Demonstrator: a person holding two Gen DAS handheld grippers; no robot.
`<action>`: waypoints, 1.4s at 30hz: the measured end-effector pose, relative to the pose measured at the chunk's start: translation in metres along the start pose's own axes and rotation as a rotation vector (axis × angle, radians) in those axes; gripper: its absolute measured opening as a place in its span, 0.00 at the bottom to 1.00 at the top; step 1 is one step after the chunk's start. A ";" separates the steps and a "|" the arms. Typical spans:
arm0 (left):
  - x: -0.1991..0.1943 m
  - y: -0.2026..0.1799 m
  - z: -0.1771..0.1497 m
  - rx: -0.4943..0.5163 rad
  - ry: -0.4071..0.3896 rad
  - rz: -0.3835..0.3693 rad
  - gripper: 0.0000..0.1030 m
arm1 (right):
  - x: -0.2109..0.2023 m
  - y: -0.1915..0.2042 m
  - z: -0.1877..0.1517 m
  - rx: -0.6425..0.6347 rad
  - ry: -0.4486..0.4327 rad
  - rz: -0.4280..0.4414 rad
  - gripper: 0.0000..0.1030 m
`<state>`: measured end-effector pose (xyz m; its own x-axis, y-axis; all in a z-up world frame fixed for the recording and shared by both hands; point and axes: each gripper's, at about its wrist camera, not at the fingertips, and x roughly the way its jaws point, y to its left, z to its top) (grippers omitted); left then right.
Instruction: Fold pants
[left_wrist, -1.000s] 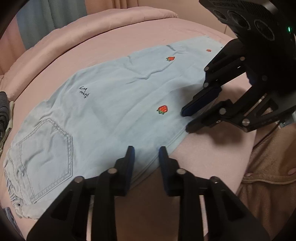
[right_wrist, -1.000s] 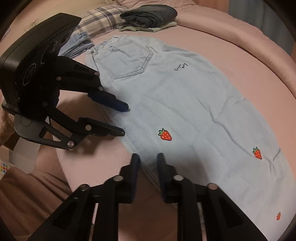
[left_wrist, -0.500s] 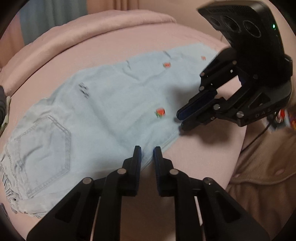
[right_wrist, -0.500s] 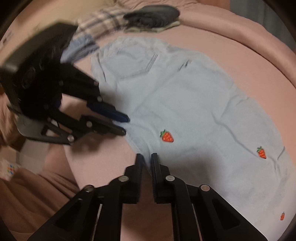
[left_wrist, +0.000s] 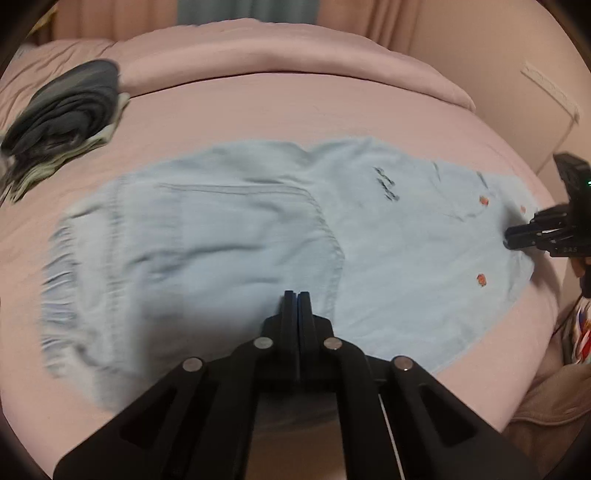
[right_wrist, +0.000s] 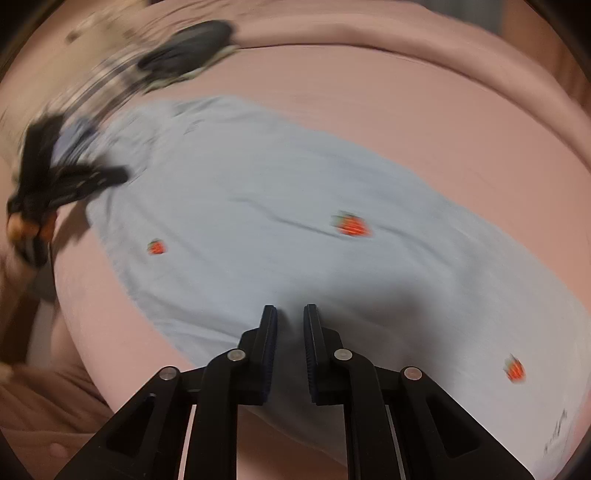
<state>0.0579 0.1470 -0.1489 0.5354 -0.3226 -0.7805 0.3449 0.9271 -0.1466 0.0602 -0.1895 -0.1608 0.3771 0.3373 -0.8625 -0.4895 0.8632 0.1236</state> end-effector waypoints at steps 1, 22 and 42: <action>-0.011 0.005 0.004 -0.010 -0.029 0.010 0.16 | -0.003 -0.005 0.002 0.028 -0.005 0.006 0.14; 0.045 0.029 0.051 -0.182 -0.098 0.089 0.49 | 0.081 0.021 0.153 0.224 0.082 0.596 0.31; 0.051 0.024 0.037 -0.131 -0.113 0.110 0.47 | 0.095 0.035 0.180 0.186 0.061 0.570 0.11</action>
<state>0.1216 0.1456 -0.1693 0.6497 -0.2307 -0.7243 0.1806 0.9724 -0.1478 0.2198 -0.0594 -0.1500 0.0475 0.7486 -0.6613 -0.4535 0.6061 0.6535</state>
